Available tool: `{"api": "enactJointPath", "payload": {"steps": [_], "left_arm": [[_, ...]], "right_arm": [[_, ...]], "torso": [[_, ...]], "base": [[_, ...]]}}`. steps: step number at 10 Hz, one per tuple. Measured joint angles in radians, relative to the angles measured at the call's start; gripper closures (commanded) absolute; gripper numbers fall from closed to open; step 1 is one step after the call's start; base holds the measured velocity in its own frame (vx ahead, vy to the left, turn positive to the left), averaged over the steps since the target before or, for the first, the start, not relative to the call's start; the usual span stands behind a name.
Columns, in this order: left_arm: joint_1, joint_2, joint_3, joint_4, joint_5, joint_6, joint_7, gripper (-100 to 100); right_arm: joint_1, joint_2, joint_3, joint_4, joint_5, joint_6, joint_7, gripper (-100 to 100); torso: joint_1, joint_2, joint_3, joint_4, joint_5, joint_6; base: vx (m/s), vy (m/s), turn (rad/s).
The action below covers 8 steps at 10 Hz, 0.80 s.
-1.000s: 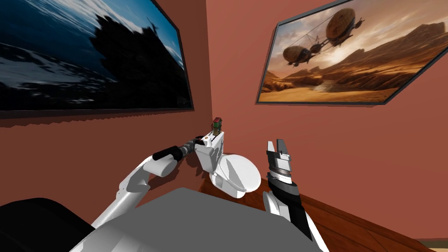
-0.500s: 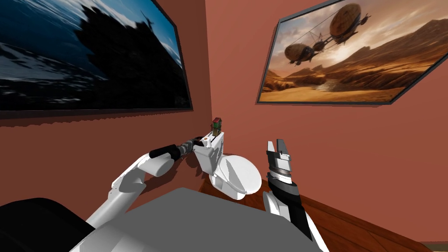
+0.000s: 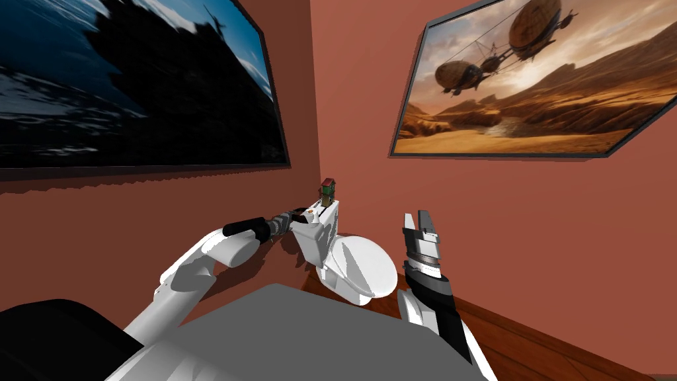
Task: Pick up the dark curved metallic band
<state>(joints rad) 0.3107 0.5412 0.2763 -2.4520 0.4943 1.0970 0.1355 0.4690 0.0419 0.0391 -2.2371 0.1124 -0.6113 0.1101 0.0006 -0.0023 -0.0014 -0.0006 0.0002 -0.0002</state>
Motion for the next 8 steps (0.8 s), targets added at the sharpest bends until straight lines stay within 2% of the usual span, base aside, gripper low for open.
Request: {"api": "enactJointPath", "payload": {"steps": [8], "left_arm": [[-0.008, 0.02, 0.012, -0.088, 0.02, 0.16, 0.004, -100]], "right_arm": [[0.0, 0.0, 0.0, 0.0, 0.0, 0.0, 0.0, 0]], "torso": [[0.0, 0.0, 0.0, 0.0, 0.0, 0.0]], "base": [[0.037, 0.019, 0.014]]}}
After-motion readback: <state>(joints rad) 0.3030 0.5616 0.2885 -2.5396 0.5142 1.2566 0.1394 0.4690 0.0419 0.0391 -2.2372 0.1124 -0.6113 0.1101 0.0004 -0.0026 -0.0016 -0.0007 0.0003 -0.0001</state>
